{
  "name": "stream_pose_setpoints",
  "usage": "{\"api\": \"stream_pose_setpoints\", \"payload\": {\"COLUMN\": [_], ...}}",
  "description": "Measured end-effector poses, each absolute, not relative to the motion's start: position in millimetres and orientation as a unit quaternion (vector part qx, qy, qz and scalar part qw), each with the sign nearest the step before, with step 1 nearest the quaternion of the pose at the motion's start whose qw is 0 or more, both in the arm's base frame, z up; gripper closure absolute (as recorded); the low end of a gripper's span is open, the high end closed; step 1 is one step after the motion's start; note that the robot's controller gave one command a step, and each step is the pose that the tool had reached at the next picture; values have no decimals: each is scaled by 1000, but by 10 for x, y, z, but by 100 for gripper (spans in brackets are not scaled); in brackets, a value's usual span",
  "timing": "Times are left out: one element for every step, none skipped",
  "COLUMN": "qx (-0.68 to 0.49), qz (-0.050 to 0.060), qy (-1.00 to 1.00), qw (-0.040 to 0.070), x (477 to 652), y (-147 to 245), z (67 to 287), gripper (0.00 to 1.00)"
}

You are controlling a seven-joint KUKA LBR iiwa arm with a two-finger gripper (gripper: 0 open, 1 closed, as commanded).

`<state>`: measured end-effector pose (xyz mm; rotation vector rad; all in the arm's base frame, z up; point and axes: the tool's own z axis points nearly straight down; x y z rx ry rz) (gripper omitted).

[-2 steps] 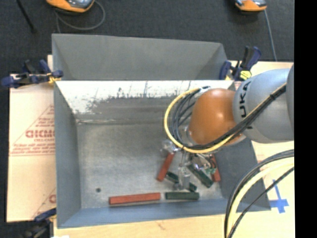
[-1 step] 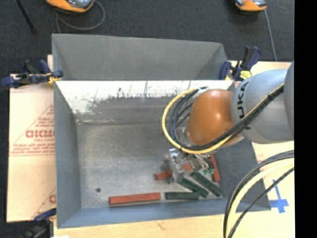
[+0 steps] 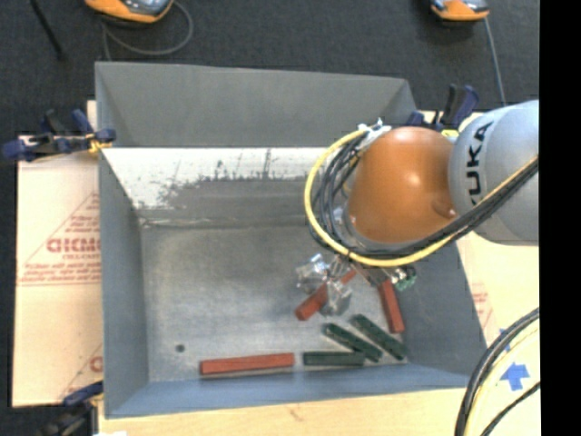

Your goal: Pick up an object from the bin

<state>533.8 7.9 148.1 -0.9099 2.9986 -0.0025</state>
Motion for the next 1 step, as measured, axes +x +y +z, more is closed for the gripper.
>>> {"api": "stream_pose_setpoints", "payload": {"qx": [-295], "qz": [-2], "qy": [955], "qw": [5], "x": [5259], "y": [143], "z": [2329], "gripper": [100]}}
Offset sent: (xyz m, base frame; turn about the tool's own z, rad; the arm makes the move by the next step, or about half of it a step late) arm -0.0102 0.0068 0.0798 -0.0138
